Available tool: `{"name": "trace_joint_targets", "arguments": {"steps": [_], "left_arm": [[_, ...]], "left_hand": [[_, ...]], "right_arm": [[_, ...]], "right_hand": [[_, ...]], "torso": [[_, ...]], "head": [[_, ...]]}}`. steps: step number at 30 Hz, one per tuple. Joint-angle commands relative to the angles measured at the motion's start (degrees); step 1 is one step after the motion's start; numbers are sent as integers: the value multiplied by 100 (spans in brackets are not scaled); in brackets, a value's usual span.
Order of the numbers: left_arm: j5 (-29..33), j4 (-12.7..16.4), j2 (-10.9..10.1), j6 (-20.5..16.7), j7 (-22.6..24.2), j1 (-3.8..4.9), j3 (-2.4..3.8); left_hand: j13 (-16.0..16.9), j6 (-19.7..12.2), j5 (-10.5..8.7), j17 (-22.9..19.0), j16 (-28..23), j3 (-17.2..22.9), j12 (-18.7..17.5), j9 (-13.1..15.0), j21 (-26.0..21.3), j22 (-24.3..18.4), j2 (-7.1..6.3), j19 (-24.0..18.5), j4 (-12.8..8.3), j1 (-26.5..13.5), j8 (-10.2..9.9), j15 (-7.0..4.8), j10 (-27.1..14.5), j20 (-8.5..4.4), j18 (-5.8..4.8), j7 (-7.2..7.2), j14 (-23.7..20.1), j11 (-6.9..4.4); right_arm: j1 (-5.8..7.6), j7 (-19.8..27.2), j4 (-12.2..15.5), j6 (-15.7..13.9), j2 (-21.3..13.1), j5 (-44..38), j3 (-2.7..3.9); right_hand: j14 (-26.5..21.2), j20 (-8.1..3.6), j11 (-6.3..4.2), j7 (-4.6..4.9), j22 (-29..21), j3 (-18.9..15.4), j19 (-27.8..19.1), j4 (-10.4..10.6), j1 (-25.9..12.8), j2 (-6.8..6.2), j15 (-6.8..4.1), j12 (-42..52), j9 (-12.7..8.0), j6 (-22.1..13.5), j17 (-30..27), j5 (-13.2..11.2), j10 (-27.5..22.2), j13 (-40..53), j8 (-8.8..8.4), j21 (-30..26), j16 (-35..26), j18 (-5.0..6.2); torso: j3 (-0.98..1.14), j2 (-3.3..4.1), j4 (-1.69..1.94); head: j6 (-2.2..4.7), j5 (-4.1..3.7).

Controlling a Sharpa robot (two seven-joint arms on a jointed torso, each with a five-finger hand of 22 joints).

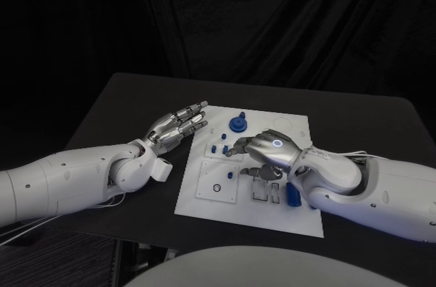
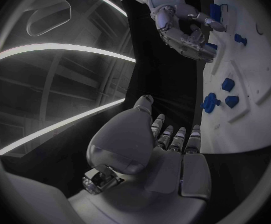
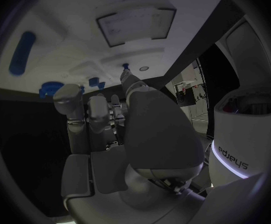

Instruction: Assemble the parts on the task board

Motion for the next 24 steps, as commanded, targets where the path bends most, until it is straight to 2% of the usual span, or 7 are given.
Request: {"name": "trace_joint_targets", "arguments": {"steps": [1, 7, 15, 18, 19, 21, 24], "left_arm": [[28, 9, 5, 39, 112, -9, 5], [27, 36, -8, -3, 105, -10, 5], [27, 49, -17, -83, 130, -10, 5], [17, 50, -12, -144, 155, -11, 5], [-24, 51, -12, -178, 176, -11, 5], [-153, 49, -13, -261, 231, -11, 5], [-394, 39, -6, -445, 364, -12, 5]], "left_hand": [[-6, -1, 33, -7, -17, -3, -18, 10, 25, 2, 71, 15, -26, -2, 26, 27, 8, 42, 59, 36, 5, -28], [-1, 16, 39, -6, -16, -4, -13, 12, 29, 15, 65, 20, -36, -5, 29, 36, 26, 46, 58, 19, 6, -12], [1, 68, 26, -10, -21, -27, -10, 17, 19, -32, 69, 8, -9, -60, 38, 17, 40, 32, 53, -20, -2, -12], [1, -125, 0, -10, -21, -49, -10, -14, 8, -81, 120, -11, 107, -117, -2, -63, 49, -24, 76, -30, -2, -144], [2, -521, 4, -10, -21, -61, -10, -57, 7, -89, 107, -13, 133, -109, -53, -89, 56, -35, 91, -172, -2, -136], [-11, -855, -57, -10, -21, -116, -23, -88, 3, -118, 97, -22, 260, -157, -82, -125, -4, -47, 115, -472, -2, -133], [-13, -918, -206, -10, -21, -192, -24, -91, -3, -152, 67, -33, 460, -220, -84, -202, -13, -85, 146, -687, -2, -200]], "right_arm": [[193, -132, 152, -312, -174, 238, 5], [621, -281, 368, 210, -662, 569, -35], [744, -495, 332, 699, -957, 896, -95], [736, -525, 239, 797, -995, 1060, -108], [726, -525, 211, 814, -1012, 1110, -111], [702, -515, 176, 817, -1035, 1167, -115], [639, -498, 113, 804, -1061, 1233, -119]], "right_hand": [[68, 10, 22, 50, 640, -13, 57, 80, 47, 20, 8, 17, -19, 133, 35, 5, 123, -65, 16, 52, 56, 66], [122, 44, -13, 279, 667, -54, 132, 90, -410, 101, 43, 57, -80, 409, 73, 19, 655, -234, 69, 153, 131, 49], [106, 52, -6, 243, 656, -87, 130, 106, -665, 25, 55, -158, -185, 421, 21, -156, 783, -430, -15, 92, 102, 56], [76, 84, 4, 311, 638, -97, 101, 113, -820, 5, 104, -228, -228, 425, -20, -129, 838, -496, -47, 2, 67, 63], [73, 105, 12, 415, 638, -104, 100, 115, -876, -11, 129, -253, -255, 404, -26, -144, 878, -524, -74, -3, 68, 61], [73, 115, 15, 444, 640, -109, 102, 115, -904, -18, 141, -266, -273, 382, -24, -160, 902, -539, -94, 1, 73, 61], [108, 131, 10, 501, 659, -106, 132, 113, -959, -8, 151, -270, -299, 407, 32, -200, 1032, -566, -97, 76, 141, 51]], "torso": [[9, -5, -8], [1, -7, -4], [-13, -5, 7], [-14, -2, 1], [-12, 0, 2], [-15, 5, -2], [3, 17, 1]], "head": [[-1, -25], [-1, -106], [-1, -169], [-1, -169], [-1, -169], [-1, -170], [-1, -192]]}}
